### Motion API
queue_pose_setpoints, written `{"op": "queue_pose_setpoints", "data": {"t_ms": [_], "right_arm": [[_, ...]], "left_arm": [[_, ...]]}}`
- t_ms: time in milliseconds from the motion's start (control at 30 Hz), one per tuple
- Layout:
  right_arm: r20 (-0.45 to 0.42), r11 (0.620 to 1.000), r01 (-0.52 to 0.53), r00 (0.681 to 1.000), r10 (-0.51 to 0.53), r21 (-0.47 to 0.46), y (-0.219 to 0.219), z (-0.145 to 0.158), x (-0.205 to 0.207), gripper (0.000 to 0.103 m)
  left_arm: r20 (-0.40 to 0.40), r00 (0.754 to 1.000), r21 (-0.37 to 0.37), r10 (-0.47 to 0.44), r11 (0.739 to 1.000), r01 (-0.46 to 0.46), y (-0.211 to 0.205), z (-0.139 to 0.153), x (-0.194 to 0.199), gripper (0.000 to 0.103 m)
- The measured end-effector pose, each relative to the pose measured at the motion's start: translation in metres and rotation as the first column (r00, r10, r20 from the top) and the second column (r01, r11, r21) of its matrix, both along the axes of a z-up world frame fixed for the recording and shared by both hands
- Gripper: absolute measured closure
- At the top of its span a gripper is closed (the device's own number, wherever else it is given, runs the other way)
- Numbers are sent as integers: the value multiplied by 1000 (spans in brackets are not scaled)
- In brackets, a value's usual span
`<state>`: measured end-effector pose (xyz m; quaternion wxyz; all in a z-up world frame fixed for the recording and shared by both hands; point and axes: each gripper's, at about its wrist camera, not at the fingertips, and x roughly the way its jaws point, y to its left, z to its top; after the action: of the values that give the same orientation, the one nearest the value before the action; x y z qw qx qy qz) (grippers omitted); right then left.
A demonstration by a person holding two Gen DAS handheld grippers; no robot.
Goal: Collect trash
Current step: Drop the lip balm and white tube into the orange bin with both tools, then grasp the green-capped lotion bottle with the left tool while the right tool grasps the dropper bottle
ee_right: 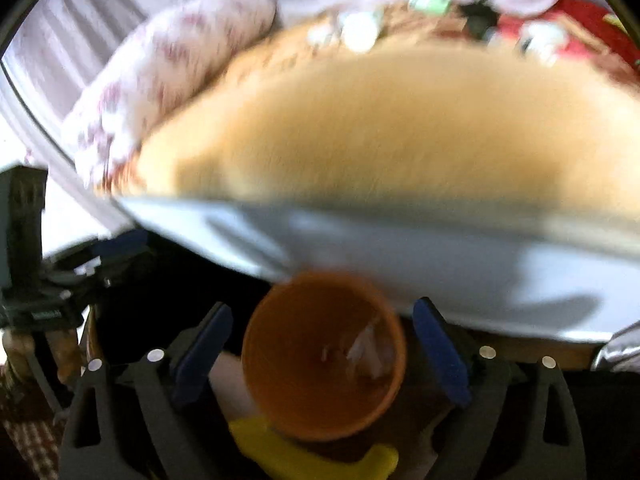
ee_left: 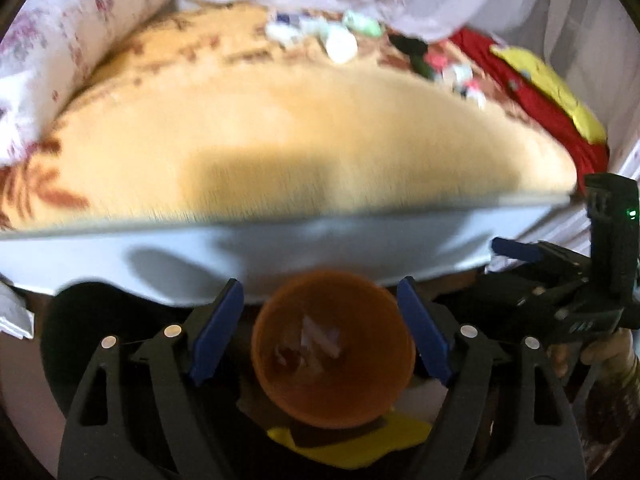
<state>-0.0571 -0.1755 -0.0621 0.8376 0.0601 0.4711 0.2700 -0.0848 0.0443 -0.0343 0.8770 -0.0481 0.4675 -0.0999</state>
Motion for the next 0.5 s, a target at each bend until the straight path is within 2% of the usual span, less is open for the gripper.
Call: {"op": "queue_pose_setpoints", "data": {"t_ms": [133,267,300,367,500], "right_arm": [[156,995,102,983,-99,-10,-26,41,28,7],[272,970,223,943,-189,-101,-51,64,74,6],[301,953,268,929,-216,-143,-56,65,92,6],[315,929,317,916,-247,-193,-64,64,121,6],[298,903,354,913,-278,-244,-82,57,167,7]], "left_arm": [[99,995,9,6,1000,-7,-6,21,17,24],[164,986,25,-5,1000,1,-20,34,42,24],[174,985,31,-6,1000,1,-25,37,48,24],[191,981,37,-12,999,5,-28,41,59,24],[202,979,34,-16,999,9,-35,47,82,24]]}}
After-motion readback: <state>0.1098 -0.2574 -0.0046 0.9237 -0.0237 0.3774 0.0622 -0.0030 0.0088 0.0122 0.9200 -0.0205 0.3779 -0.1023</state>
